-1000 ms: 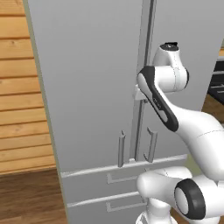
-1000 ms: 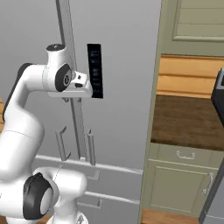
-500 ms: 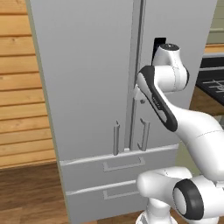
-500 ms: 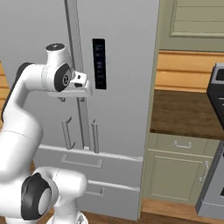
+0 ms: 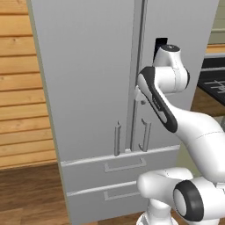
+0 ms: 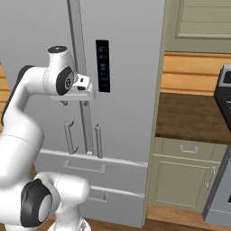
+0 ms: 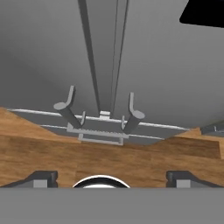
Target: Take the strawberry from the fridge and place it on top of the pancake, located on the dining counter.
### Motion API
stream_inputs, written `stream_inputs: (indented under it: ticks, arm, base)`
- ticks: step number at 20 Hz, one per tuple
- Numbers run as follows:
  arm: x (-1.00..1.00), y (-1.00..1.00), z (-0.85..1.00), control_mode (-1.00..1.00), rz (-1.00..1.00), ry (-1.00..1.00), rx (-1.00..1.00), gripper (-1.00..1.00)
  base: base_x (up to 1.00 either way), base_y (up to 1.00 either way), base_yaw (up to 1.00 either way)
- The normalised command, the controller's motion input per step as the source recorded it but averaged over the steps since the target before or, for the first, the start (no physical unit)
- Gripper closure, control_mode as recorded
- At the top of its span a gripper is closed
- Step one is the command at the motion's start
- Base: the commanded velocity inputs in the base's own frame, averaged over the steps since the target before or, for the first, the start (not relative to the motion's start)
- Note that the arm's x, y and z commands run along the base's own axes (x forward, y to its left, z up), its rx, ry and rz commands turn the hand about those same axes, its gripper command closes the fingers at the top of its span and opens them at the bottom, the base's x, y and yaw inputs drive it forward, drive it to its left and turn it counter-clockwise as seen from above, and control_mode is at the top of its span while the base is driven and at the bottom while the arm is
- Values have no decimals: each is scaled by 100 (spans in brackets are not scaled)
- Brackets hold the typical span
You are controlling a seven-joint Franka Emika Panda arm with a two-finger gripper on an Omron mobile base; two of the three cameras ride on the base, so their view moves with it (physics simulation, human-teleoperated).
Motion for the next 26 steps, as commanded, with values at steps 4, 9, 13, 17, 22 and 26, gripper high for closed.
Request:
stream_inputs:
  ticks: [4,9,13,17,22,26]
  arm:
    - [2,0,0,-100,0,0,0,-100]
    - [20,-15,-51,-100,0,-11,7,-100]
    - [63,-26,-49,-100,6,-17,7,-100]
    - [57,-24,-66,-100,8,-6,3,-100]
    - [25,-10,-65,-100,0,2,-4,-100]
    - [2,-17,-56,-100,0,1,-5,-100]
  base:
    - [0,0,0]
    - [0,0,0]
    - [0,0,0]
    - [0,0,0]
    - [0,0,0]
    - [0,0,0]
